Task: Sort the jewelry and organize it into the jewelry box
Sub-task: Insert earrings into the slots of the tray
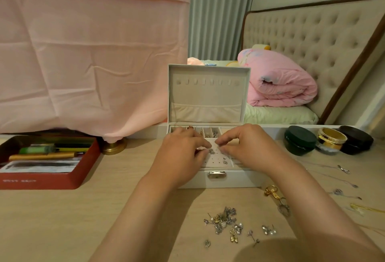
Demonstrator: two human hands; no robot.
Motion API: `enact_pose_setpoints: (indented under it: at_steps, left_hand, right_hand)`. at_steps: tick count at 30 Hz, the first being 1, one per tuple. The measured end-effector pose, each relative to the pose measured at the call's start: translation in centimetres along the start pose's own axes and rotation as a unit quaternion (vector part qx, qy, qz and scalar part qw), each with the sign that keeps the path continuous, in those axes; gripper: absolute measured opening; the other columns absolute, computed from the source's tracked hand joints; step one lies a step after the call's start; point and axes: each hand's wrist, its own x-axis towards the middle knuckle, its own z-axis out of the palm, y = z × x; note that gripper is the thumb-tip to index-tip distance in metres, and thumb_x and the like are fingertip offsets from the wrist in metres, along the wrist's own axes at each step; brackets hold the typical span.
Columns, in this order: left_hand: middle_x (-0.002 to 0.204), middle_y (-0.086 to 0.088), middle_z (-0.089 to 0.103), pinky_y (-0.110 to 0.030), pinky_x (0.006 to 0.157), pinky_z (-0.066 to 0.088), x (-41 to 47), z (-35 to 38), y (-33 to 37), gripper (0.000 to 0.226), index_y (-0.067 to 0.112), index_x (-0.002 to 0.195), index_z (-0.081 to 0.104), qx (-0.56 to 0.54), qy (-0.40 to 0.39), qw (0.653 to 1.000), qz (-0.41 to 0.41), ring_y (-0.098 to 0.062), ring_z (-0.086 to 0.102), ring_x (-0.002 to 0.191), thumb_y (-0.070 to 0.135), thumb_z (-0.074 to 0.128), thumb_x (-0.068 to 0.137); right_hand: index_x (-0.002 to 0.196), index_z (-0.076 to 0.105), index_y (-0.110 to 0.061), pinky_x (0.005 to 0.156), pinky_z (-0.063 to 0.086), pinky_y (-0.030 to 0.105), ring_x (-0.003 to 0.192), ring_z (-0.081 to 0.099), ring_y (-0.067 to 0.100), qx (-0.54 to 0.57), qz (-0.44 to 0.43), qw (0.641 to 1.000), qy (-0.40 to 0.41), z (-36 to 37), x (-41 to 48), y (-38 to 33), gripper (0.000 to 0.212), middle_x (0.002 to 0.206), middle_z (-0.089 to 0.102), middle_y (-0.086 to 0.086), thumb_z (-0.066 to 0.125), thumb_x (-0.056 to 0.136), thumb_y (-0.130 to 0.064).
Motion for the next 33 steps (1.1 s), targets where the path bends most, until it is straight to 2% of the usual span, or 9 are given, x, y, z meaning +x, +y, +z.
enact_pose_setpoints:
  at_steps: [4, 7, 15, 19, 23, 25, 30, 33]
  left_hand:
    - [0.113, 0.016, 0.065, -0.033, 0.094, 0.038, -0.1, 0.4, 0.2, 0.025, 0.042, 0.112, 0.072, 0.029, -0.014, 0.999, 0.019, -0.012, 0.047, 0.105, 0.040, 0.054, 0.094]
    - [0.111, 0.015, 0.066, -0.033, 0.092, 0.037, -0.1, 0.5, 0.2, 0.026, 0.041, 0.113, 0.072, 0.034, -0.009, 0.999, 0.017, -0.013, 0.048, 0.104, 0.039, 0.055, 0.094]
    - [0.110, 0.013, 0.065, -0.032, 0.091, 0.037, -0.1, 0.5, 0.3, 0.025, 0.039, 0.113, 0.071, 0.037, -0.010, 0.999, 0.014, -0.013, 0.050, 0.107, 0.039, 0.055, 0.094]
    - [0.108, 0.012, 0.065, -0.033, 0.092, 0.038, -0.1, 0.5, 0.3, 0.025, 0.039, 0.113, 0.071, 0.033, -0.011, 0.999, 0.013, -0.014, 0.050, 0.106, 0.038, 0.055, 0.094]
    - [0.108, 0.012, 0.066, -0.034, 0.090, 0.039, 0.0, 0.5, 0.3, 0.026, 0.037, 0.114, 0.070, 0.038, -0.004, 0.999, 0.019, -0.015, 0.051, 0.105, 0.037, 0.056, 0.093]
    - [0.109, 0.012, 0.066, -0.034, 0.091, 0.039, 0.0, 0.4, 0.4, 0.026, 0.036, 0.115, 0.070, 0.038, -0.005, 0.999, 0.018, -0.015, 0.051, 0.105, 0.036, 0.056, 0.093]
    - [0.110, 0.011, 0.065, -0.034, 0.093, 0.039, -0.2, 0.1, 0.8, 0.026, 0.036, 0.116, 0.069, 0.041, -0.020, 0.999, 0.017, -0.016, 0.050, 0.106, 0.036, 0.055, 0.094]
    - [0.113, 0.010, 0.065, -0.037, 0.096, 0.041, -0.1, -0.6, 1.3, 0.026, 0.033, 0.117, 0.069, 0.032, -0.016, 0.999, 0.026, -0.017, 0.051, 0.110, 0.037, 0.058, 0.094]
  right_hand:
    - [0.098, 0.079, -0.040, 0.089, 0.054, 0.031, 0.095, 0.066, 0.002, -0.046, -0.017, 0.999, 0.009, 0.4, 0.0, -0.3, 0.016, 0.103, 0.074, -0.020, 0.076, 0.087, -0.029]
    - [0.095, 0.078, -0.042, 0.088, 0.055, 0.034, 0.094, 0.068, 0.007, -0.064, -0.021, 0.998, 0.003, 0.2, -0.1, -0.4, 0.015, 0.102, 0.075, -0.016, 0.074, 0.087, -0.030]
    - [0.099, 0.077, -0.042, 0.086, 0.053, 0.029, 0.097, 0.065, 0.004, -0.119, -0.037, 0.992, -0.026, -0.6, -0.4, -0.7, 0.016, 0.105, 0.072, -0.020, 0.072, 0.089, -0.031]
    - [0.098, 0.077, -0.043, 0.085, 0.053, 0.032, 0.096, 0.064, 0.006, -0.144, -0.053, 0.987, -0.039, -0.3, -0.3, -0.8, 0.016, 0.100, 0.073, -0.018, 0.071, 0.089, -0.030]
    - [0.101, 0.077, -0.040, 0.085, 0.053, 0.032, 0.088, 0.062, 0.002, -0.120, -0.052, 0.990, -0.048, -0.3, -0.3, -0.8, 0.016, 0.101, 0.072, -0.018, 0.070, 0.090, -0.031]
    - [0.102, 0.077, -0.038, 0.087, 0.053, 0.032, 0.093, 0.064, 0.004, -0.111, -0.048, 0.992, -0.031, -0.5, -0.3, -0.7, 0.014, 0.104, 0.073, -0.018, 0.070, 0.091, -0.033]
    - [0.097, 0.078, -0.037, 0.086, 0.054, 0.034, 0.091, 0.065, 0.006, -0.115, -0.053, 0.991, -0.045, -0.5, -0.7, -1.0, 0.013, 0.100, 0.073, -0.015, 0.068, 0.092, -0.029]
    - [0.098, 0.078, -0.035, 0.081, 0.052, 0.027, 0.080, 0.060, -0.005, -0.080, -0.060, 0.995, -0.016, -1.8, -1.6, -1.3, 0.011, 0.101, 0.071, -0.018, 0.070, 0.092, -0.030]
